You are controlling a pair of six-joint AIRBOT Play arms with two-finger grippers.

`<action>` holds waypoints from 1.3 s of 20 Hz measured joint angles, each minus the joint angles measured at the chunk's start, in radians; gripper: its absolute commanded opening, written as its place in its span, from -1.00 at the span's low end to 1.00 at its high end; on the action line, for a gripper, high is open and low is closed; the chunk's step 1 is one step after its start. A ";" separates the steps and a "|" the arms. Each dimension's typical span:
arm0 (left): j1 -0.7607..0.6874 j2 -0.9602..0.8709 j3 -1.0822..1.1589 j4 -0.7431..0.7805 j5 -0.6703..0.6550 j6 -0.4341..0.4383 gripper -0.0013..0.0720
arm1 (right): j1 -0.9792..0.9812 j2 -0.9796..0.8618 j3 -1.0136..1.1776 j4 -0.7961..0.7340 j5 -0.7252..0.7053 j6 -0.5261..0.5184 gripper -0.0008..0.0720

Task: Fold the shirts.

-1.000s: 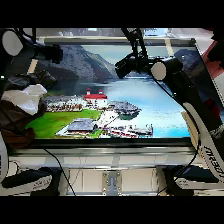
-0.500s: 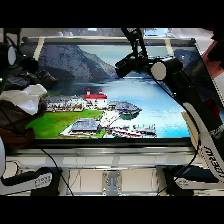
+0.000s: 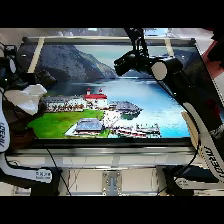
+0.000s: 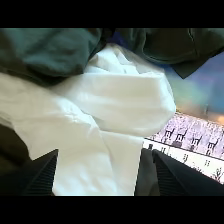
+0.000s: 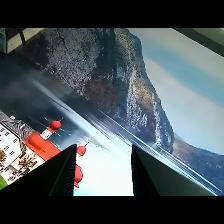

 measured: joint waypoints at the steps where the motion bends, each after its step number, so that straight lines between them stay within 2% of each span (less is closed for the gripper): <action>1: 0.003 -0.029 0.000 -0.012 0.005 0.015 1.00 | 0.000 0.000 0.000 0.002 -0.001 0.000 0.08; 11: 0.010 -0.230 0.027 -0.064 0.060 0.101 0.99 | 0.000 0.000 0.000 0.006 0.040 0.000 0.08; 17: 0.010 -0.309 0.097 -0.007 0.047 0.095 0.91 | 0.000 0.000 0.000 0.006 0.065 0.001 0.08; 18: 0.010 -0.320 0.103 0.014 0.045 0.082 0.59 | 0.000 0.000 0.000 0.006 0.067 0.000 0.08; 19: 0.010 -0.327 0.107 0.034 0.046 0.074 0.04 | 0.000 0.000 0.000 0.006 0.068 0.001 0.08; 20: 0.010 -0.332 0.110 0.057 0.047 0.067 -0.68 | 0.000 0.000 0.000 0.006 0.068 0.001 0.08; 21: 0.010 -0.336 0.113 0.072 0.051 0.058 -0.90 | 0.000 0.000 0.000 0.006 0.068 0.001 0.08; 26: 0.008 -0.343 0.179 0.108 0.026 0.047 -0.90 | 0.000 0.000 0.000 0.004 0.069 0.001 0.06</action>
